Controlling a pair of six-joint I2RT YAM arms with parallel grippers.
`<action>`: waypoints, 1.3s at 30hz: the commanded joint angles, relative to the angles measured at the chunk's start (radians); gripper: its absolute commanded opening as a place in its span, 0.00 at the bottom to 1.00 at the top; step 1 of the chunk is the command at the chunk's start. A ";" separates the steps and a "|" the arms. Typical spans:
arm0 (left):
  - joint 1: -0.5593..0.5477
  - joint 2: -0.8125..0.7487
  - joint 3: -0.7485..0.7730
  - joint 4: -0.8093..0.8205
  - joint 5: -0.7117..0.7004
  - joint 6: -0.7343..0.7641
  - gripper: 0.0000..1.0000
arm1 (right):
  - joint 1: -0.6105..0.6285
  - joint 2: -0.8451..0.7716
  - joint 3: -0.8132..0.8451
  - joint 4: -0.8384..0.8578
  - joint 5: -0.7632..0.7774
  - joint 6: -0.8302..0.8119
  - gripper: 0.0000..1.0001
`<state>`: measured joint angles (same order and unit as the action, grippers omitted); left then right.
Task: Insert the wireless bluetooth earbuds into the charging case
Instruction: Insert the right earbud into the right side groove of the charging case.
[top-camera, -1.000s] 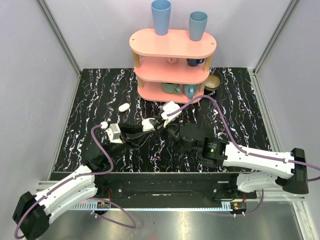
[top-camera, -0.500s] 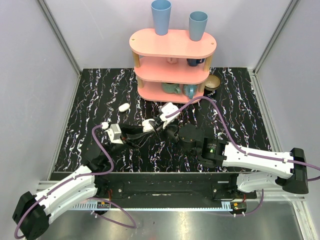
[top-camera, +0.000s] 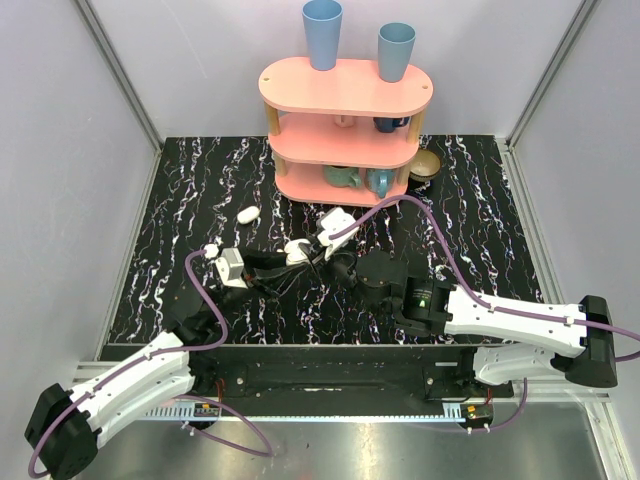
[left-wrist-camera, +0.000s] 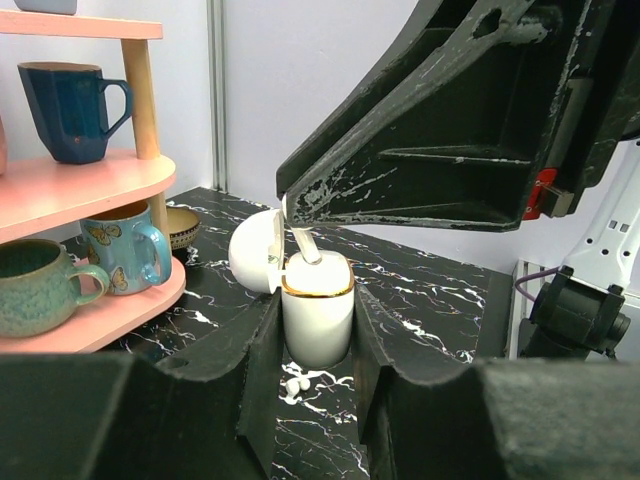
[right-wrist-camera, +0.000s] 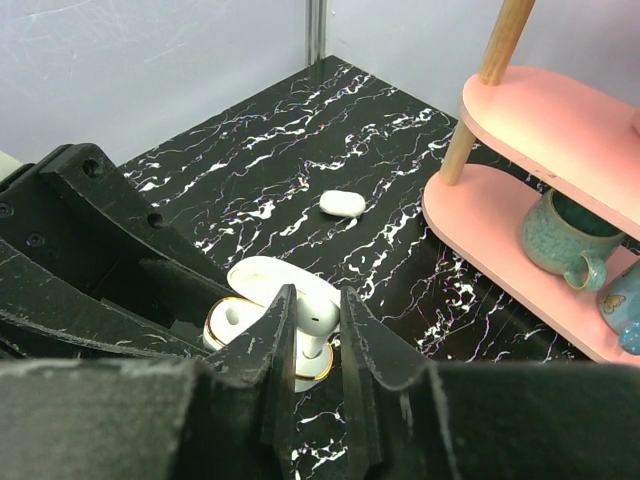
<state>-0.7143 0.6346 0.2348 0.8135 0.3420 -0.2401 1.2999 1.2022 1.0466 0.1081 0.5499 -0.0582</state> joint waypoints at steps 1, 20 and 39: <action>-0.001 -0.023 0.009 0.105 -0.044 0.010 0.00 | 0.016 -0.016 -0.010 -0.013 0.030 -0.028 0.06; -0.001 -0.024 0.011 0.098 -0.055 0.015 0.00 | 0.024 0.003 0.007 -0.035 0.016 -0.055 0.07; -0.002 -0.021 0.006 0.101 -0.049 0.013 0.00 | 0.027 0.030 0.032 -0.042 0.004 -0.009 0.37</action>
<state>-0.7143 0.6292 0.2329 0.7990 0.3050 -0.2356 1.3159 1.2255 1.0470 0.0845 0.5598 -0.0921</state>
